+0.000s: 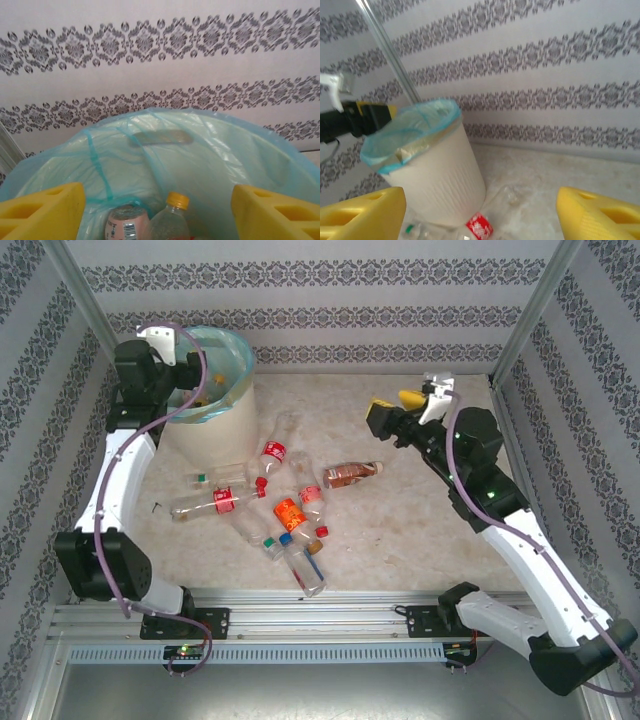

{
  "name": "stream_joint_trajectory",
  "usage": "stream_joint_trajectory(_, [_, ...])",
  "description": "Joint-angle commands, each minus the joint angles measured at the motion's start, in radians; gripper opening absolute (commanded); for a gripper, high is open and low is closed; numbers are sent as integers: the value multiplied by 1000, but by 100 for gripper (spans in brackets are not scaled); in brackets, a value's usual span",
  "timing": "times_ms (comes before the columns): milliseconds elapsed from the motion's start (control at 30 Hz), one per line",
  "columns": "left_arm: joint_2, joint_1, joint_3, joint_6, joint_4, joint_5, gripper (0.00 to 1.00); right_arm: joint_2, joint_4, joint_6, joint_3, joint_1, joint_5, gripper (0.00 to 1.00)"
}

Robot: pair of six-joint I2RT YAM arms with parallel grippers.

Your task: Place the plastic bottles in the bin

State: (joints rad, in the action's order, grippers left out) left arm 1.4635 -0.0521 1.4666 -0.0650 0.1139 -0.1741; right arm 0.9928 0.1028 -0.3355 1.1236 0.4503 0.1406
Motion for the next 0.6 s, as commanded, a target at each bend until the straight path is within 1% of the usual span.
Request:
stream_joint_trajectory(0, [-86,69,50,-27,53,11,77,28,133,13,34,23,31,78])
stream_joint_trajectory(67, [-114,118,50,-48,94,25,77,52,199,27,53,42,24,77])
stream_joint_trajectory(167, [-157,221,27,-108,144,75,77,91,286,61,63,87,6,75])
stream_joint_trajectory(233, [-175,294,7,-150,172,111,77,106,328,78,53,125,-25,75])
stream_joint_trajectory(300, [-187,357,-14,-163,205,121,77,119,354,82,34,158,-57,75])
stream_joint_trajectory(433, [-208,453,-78,-169,238,91,77,145,392,71,-6,212,-98,75])
stream_joint_trajectory(567, [-234,532,-167,-227,241,29,77,167,404,35,-60,243,-119,74])
